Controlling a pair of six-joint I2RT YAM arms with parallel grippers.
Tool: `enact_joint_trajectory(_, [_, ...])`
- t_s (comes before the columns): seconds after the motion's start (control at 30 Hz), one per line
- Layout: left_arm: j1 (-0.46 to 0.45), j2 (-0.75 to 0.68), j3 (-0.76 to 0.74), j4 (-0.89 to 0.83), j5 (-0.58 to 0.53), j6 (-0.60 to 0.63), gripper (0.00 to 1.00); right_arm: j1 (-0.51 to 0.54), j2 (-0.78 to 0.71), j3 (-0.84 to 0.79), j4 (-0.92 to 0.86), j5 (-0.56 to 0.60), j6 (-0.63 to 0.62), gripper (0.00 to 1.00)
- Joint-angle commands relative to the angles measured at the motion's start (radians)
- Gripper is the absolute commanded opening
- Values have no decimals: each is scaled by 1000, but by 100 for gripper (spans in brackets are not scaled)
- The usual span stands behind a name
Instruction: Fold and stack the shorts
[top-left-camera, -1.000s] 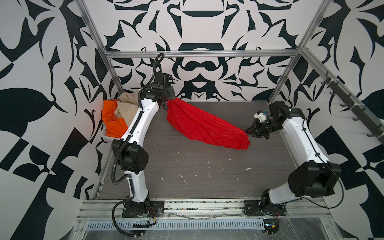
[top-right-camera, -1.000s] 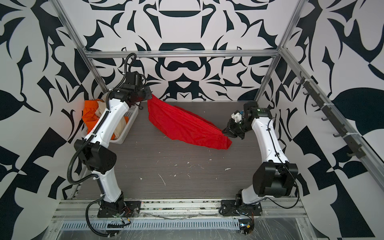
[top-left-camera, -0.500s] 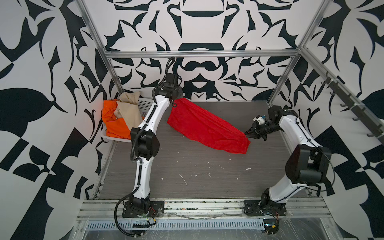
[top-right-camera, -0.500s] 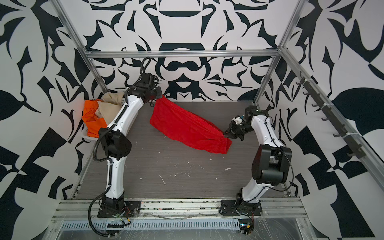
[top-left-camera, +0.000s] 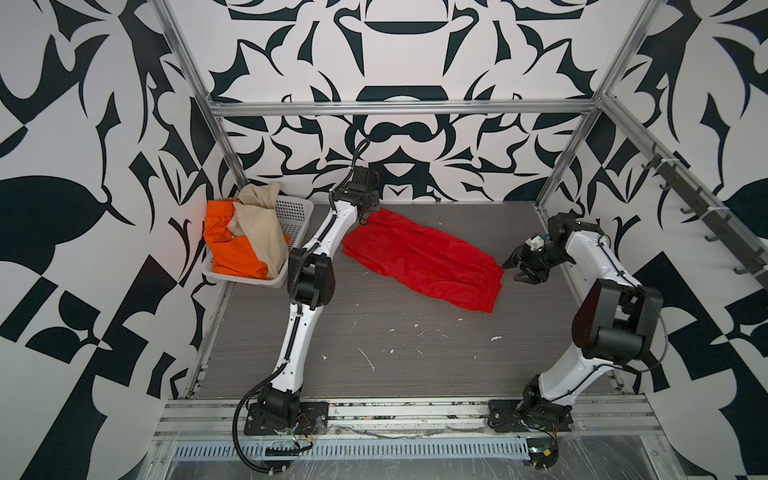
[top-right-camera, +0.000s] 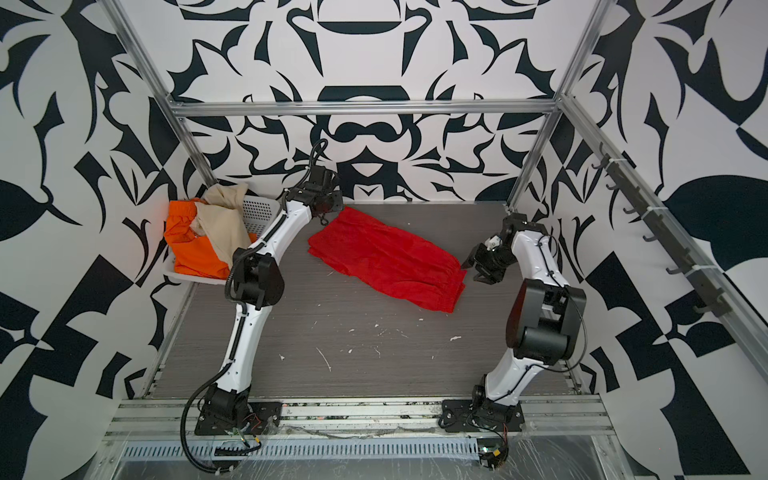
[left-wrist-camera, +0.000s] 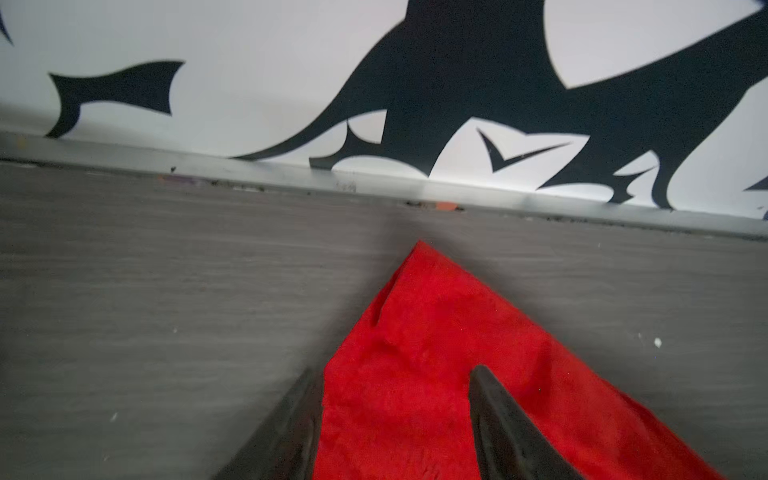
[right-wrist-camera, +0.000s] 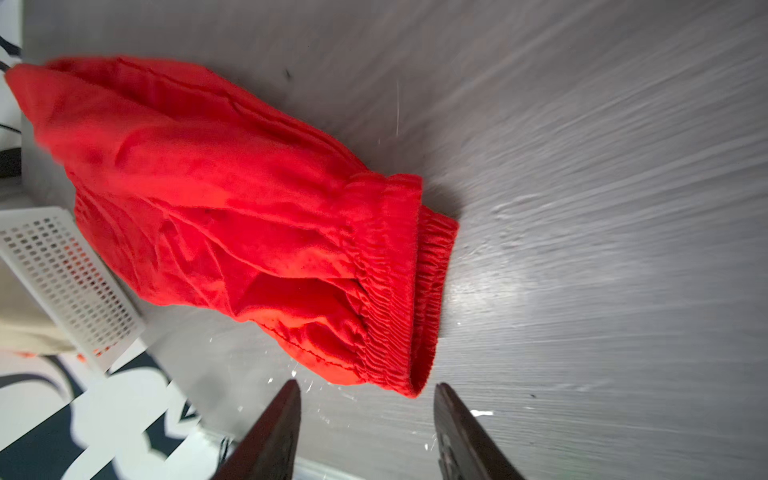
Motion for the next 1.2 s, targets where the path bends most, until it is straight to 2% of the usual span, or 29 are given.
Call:
enact_joint_trajectory(0.0, [0,-223,-200,98,41,-9,59,42,-159,16,53,119,21,56])
enact_joint_trajectory(0.1, [-1,-328,-418,158,124,-32,56,137,-231,-52,123,121,37,56])
enact_joint_trajectory(0.2, [-1,-350,-565,217,214,-74,49,257,-257,-157,249,92,86,56])
enact_joint_trajectory(0.27, [-2,-321,-598,227,267,-96,44,315,-244,-222,333,66,138,56])
enact_joint_trajectory(0.37, [-7,-266,-610,197,287,-126,37,359,-193,-289,423,26,187,55])
enact_joint_trajectory(0.5, [-13,-285,-713,199,273,-152,35,362,-141,-364,480,24,196,55])
enact_joint_trajectory(0.63, [-11,-352,-864,215,207,-167,33,343,-108,-426,474,47,189,55])
enact_joint_trajectory(0.83, [-9,-464,-1101,205,109,-213,31,242,-117,-498,405,107,157,55])
enact_joint_trajectory(0.93, [-10,-564,-1217,203,115,-243,32,207,-156,-488,353,136,117,55])
enact_joint_trajectory(1.03, [-34,-731,-1314,205,149,-289,35,223,-221,-428,295,145,75,55])
enact_joint_trajectory(1.17, [-89,-933,-1367,237,156,-360,42,340,-289,-355,318,148,96,55])
